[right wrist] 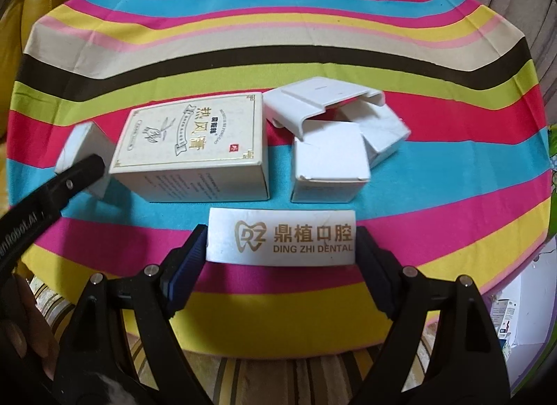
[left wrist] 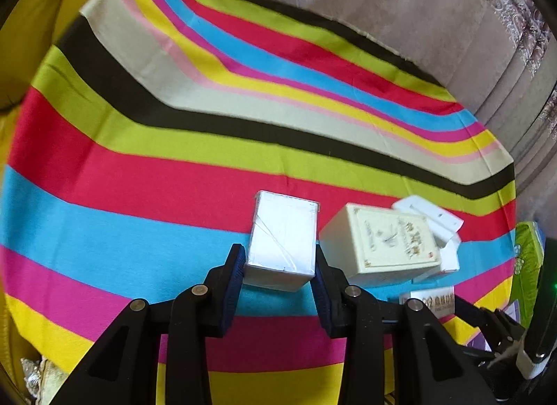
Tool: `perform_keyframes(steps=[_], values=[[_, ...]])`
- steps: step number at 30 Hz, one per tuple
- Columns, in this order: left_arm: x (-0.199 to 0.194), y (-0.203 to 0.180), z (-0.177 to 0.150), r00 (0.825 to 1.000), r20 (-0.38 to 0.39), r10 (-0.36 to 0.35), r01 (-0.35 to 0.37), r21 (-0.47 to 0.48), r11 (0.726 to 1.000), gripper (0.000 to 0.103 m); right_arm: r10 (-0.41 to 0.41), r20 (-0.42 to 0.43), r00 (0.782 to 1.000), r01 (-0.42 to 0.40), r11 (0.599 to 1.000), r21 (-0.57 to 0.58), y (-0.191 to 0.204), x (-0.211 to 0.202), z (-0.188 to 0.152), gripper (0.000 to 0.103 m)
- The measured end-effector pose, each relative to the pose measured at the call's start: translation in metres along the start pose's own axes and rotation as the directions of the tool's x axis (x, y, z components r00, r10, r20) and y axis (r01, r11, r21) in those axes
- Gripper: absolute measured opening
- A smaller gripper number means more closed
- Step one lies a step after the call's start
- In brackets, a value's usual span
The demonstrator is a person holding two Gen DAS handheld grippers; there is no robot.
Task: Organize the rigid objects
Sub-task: 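Carry the white cube box and DING ZHI DENTAL box into the storage box and open both grippers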
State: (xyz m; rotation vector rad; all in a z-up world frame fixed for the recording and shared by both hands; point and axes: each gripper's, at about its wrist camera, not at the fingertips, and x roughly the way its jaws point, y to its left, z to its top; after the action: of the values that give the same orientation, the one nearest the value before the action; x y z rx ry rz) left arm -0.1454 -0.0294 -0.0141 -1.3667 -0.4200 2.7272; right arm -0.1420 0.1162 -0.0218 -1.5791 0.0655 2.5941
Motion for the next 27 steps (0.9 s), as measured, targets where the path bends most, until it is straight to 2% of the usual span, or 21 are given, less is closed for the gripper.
perform_keyframes(steps=[3,6,13,19,23,27], values=[[-0.016,-0.008,0.000,0.999,0.033,-0.013,0.013,0.005,1.000,0.038,0.018,0.019,1.000,-0.019,1.000,0.016,-0.005,-0.005,0.000,0.084],[-0.030,-0.028,-0.005,0.998,0.042,-0.045,0.043,0.040,0.998,0.038,0.035,0.042,0.999,-0.037,0.998,0.048,-0.027,-0.021,-0.006,0.084],[-0.043,-0.095,-0.029,0.990,0.006,-0.143,0.140,0.173,0.975,0.038,0.032,0.085,0.996,-0.043,0.990,0.134,-0.082,-0.050,-0.030,0.084],[-0.047,-0.160,-0.061,0.962,-0.104,-0.252,0.271,0.279,0.921,0.038,-0.021,0.111,0.994,-0.005,0.973,0.229,-0.152,-0.073,-0.058,0.084],[-0.045,-0.206,-0.084,0.931,-0.197,-0.306,0.357,0.334,0.872,0.038,-0.078,0.101,0.992,0.044,0.952,0.304,-0.201,-0.080,-0.077,0.084],[-0.043,-0.244,-0.111,0.901,-0.281,-0.330,0.421,0.383,0.822,0.038,-0.117,0.094,0.989,0.073,0.922,0.380,-0.245,-0.088,-0.103,0.084]])
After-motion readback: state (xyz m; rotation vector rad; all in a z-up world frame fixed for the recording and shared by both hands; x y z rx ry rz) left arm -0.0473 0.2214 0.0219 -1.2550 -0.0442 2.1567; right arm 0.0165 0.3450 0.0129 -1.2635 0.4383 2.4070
